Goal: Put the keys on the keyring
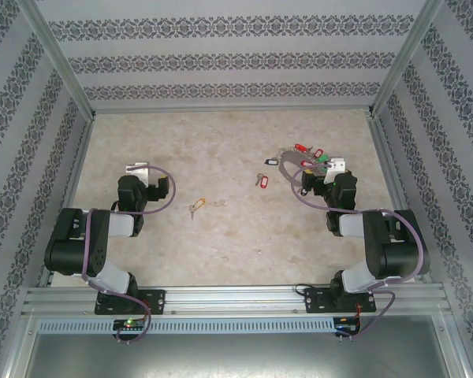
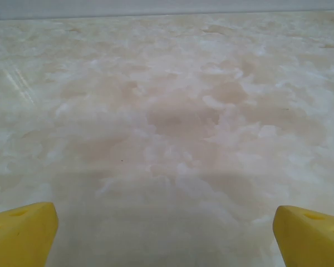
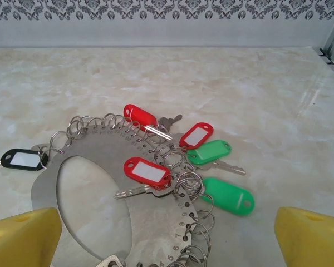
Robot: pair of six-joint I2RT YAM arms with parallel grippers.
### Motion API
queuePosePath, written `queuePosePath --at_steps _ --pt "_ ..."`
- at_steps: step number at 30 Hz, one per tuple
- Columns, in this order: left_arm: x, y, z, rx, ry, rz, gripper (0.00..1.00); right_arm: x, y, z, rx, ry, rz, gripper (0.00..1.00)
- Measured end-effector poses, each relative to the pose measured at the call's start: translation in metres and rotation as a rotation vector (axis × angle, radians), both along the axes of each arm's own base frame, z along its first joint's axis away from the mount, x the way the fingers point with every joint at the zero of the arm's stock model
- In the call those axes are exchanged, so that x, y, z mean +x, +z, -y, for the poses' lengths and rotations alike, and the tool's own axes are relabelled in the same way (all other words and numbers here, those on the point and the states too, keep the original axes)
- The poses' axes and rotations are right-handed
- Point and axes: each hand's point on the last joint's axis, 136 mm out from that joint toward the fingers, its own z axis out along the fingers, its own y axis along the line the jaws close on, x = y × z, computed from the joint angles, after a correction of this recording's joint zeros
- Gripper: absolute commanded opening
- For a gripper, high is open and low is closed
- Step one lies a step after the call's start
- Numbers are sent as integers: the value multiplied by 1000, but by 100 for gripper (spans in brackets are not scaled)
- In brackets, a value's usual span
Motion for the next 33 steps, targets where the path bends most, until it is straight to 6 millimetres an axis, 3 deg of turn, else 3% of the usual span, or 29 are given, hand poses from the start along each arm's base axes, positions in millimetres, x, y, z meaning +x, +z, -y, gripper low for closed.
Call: queuePosePath --at_steps 33 --pt "4 1 -2 -6 4 -58 99 -3 1 3 12 2 -15 98"
